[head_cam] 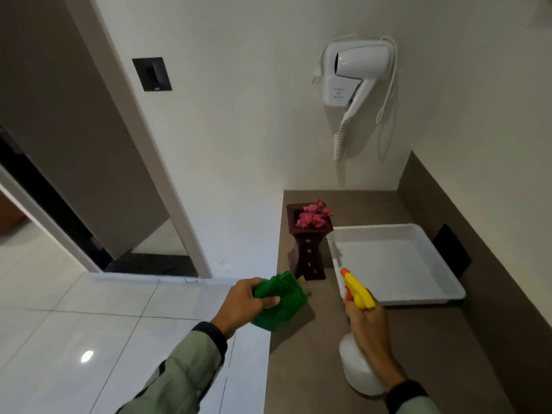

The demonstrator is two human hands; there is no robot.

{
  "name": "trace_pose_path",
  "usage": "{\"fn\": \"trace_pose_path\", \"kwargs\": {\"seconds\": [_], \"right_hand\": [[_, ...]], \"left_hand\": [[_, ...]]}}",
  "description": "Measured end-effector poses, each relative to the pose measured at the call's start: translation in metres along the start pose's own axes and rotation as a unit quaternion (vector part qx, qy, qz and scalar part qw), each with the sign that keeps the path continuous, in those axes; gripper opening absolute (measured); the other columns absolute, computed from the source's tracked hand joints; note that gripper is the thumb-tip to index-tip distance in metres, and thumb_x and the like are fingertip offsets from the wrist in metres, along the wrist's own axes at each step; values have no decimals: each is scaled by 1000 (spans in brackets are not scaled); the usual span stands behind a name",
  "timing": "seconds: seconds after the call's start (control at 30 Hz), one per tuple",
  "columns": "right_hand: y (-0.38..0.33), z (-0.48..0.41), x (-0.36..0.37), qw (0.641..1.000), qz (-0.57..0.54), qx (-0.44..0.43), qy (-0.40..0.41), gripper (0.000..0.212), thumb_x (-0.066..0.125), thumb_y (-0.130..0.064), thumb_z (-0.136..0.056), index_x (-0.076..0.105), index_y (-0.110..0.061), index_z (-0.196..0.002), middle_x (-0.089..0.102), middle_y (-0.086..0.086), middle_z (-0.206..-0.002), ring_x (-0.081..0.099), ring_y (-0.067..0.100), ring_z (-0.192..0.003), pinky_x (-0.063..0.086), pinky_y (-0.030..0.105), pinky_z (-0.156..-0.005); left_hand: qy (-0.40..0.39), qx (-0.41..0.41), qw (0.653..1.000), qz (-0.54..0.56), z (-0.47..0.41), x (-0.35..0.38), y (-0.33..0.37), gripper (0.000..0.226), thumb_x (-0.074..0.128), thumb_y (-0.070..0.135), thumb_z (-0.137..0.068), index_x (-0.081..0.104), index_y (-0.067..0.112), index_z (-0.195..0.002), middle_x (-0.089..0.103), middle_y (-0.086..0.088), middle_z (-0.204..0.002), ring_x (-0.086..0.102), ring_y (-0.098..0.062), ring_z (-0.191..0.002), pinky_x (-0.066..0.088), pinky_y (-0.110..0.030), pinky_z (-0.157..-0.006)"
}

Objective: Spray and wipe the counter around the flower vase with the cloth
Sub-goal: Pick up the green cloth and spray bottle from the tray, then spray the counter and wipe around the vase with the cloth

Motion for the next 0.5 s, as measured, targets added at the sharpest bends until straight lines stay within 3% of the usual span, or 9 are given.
{"fn": "trace_pose_path", "kwargs": {"seconds": [0.1, 0.2, 0.3, 0.37, 0.43, 0.5], "right_hand": [[2, -1, 0, 1000, 25, 16, 4, 19, 55, -8, -91, 65, 7, -97, 67, 33, -94, 64, 43, -83, 55, 53, -75], [11, -2, -5, 998, 43, 49, 0, 20, 55, -13, -89, 68, -3, -100, 68, 29, -99, 65, 42, -92, 54, 54, -83], [10, -6, -17, 996, 37, 86, 6, 23, 54, -28, -90, 69, -19, -103, 70, 12, -83, 64, 26, -69, 57, 46, -72], [-1, -15, -35, 996, 8, 73, 44, 16, 56, -25, -89, 70, -19, -93, 68, 7, -78, 63, 20, -67, 56, 46, -69], [-19, -30, -63, 992, -3, 32, 122, 8, 61, -15, -85, 68, -14, -86, 68, 13, -82, 65, 29, -75, 55, 37, -61], [-36, -51, -92, 981, 36, -14, 190, 11, 63, -25, -83, 64, -15, -83, 66, 13, -84, 63, 32, -77, 53, 34, -65]], "left_hand": [[5, -4, 1000, 5, 2, -4, -4, 25, 79, 27, -81, 72, 19, -104, 77, -1, -98, 72, -16, -89, 61, -33, -80], [12, -5, 1000, 23, 2, -7, 0, 24, 77, 27, -82, 71, 17, -103, 76, -3, -97, 72, -19, -90, 61, -35, -81], [18, 0, 999, 32, -1, -6, 7, 30, 74, 33, -85, 70, 14, -107, 76, -5, -100, 72, -21, -92, 61, -36, -84], [15, 4, 999, 29, -4, -4, 12, 33, 72, 37, -86, 70, 14, -109, 76, -5, -101, 72, -21, -92, 61, -37, -84], [15, 9, 1000, 20, -7, -2, 15, 32, 72, 37, -86, 71, 14, -109, 76, -6, -101, 72, -20, -92, 61, -37, -84], [18, 11, 1000, 8, -10, 0, 17, 31, 72, 37, -86, 71, 15, -108, 76, -5, -102, 72, -19, -91, 61, -36, -83]]}}
Point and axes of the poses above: each hand's wrist, its own z-axis away from the middle knuckle, its own x-axis out of the palm, y = z × x, the point moved 6 cm from there along -z, towards the middle knuckle
